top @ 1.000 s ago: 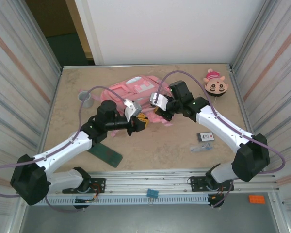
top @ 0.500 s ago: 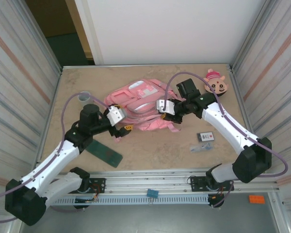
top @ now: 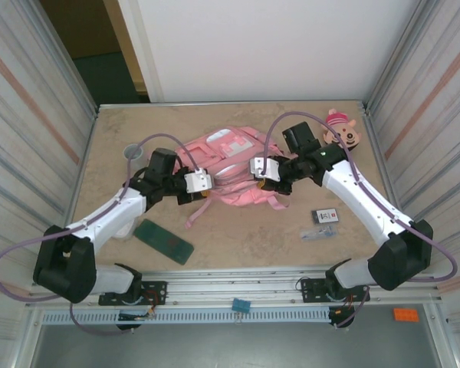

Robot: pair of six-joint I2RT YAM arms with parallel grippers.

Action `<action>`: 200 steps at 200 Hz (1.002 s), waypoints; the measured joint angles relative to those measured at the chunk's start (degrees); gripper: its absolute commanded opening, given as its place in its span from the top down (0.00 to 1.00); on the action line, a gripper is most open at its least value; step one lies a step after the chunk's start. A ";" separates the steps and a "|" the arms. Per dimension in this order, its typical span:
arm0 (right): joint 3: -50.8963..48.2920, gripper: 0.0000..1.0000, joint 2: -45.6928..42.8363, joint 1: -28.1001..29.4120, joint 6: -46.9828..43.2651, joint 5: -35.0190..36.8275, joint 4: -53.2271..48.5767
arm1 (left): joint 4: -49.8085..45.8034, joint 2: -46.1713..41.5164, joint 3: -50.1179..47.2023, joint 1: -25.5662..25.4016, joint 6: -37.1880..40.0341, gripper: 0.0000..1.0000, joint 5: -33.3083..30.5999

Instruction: Pack the student bag

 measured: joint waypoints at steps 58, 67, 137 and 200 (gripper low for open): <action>-3.76 1.00 -0.72 -7.82 7.56 -6.54 8.39 | -2.64 -3.69 0.00 -0.96 -4.79 0.99 6.82; -4.39 1.00 -0.59 -8.02 8.20 -7.37 9.38 | -2.47 -4.85 -1.27 -1.46 -7.37 1.00 7.37; -2.56 0.39 -1.29 -8.04 30.38 -0.22 12.63 | 8.26 -8.70 -10.32 -4.70 -33.73 1.00 7.61; -4.09 0.35 -11.69 1.16 77.66 4.96 8.74 | 12.70 -7.96 -11.87 -4.98 -42.05 1.00 8.44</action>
